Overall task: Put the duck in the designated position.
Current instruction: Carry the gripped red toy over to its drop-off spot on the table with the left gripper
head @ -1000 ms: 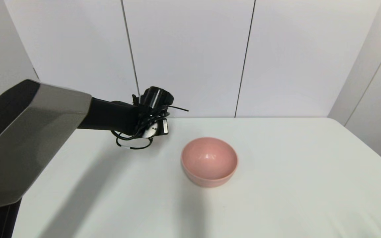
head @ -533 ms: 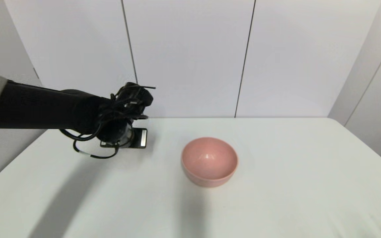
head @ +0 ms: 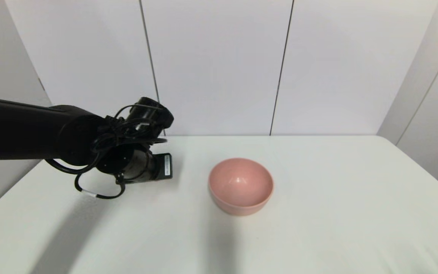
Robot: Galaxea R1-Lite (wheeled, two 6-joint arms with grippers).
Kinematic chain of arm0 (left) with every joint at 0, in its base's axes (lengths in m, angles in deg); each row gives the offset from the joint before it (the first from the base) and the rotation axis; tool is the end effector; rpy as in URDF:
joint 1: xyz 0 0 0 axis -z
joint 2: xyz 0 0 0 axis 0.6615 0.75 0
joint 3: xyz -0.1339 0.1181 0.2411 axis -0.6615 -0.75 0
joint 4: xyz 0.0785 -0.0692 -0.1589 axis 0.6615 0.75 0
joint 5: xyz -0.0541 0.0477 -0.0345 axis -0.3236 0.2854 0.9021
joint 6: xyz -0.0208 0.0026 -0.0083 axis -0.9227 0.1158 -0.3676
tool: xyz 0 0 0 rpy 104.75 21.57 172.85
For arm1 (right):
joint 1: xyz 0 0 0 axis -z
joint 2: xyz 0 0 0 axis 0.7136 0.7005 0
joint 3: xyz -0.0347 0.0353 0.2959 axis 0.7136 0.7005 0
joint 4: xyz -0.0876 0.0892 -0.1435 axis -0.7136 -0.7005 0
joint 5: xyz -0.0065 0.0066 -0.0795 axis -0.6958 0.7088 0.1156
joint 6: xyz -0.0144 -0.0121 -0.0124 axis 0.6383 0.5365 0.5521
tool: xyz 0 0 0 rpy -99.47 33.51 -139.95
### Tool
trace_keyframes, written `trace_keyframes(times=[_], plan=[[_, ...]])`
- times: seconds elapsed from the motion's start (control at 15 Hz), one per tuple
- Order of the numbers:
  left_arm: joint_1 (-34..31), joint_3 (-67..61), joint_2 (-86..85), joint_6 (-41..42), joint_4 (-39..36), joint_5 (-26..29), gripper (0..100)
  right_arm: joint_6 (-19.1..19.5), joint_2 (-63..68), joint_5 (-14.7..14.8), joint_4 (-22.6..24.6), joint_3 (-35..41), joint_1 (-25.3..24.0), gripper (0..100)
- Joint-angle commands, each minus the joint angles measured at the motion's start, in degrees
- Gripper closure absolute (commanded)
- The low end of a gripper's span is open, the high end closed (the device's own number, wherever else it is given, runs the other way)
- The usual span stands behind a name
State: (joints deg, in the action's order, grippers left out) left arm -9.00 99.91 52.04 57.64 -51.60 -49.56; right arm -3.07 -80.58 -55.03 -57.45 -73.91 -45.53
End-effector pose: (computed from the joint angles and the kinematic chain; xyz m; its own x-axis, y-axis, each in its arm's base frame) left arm 0.2794 -0.1691 0.1771 0.6264 -0.0319 -0.7788 -0.0564 0.9947 -0.0861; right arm -0.0228 -0.0006 0.0760 0.9998 -0.0210 0.0070 0.0208 0.9994 0.0275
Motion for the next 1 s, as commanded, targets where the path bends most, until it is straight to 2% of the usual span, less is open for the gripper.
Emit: trace_keyframes(times=[0.07, 0.47, 1.0], plan=[[3.4, -0.2, 3.5, -5.1, 0.2, -0.2, 100, 0.0, 0.1, 0.0, 0.0, 0.0, 0.0, 0], [4.4, -3.0, 4.2, -6.1, 0.2, -0.7, 100, 0.0, 0.1, 0.0, 0.0, 0.0, 0.0, 0], [4.4, -3.0, 5.8, -6.6, -0.8, -6.5, 100, 0.0, 0.1, 0.0, 0.0, 0.0, 0.0, 0]])
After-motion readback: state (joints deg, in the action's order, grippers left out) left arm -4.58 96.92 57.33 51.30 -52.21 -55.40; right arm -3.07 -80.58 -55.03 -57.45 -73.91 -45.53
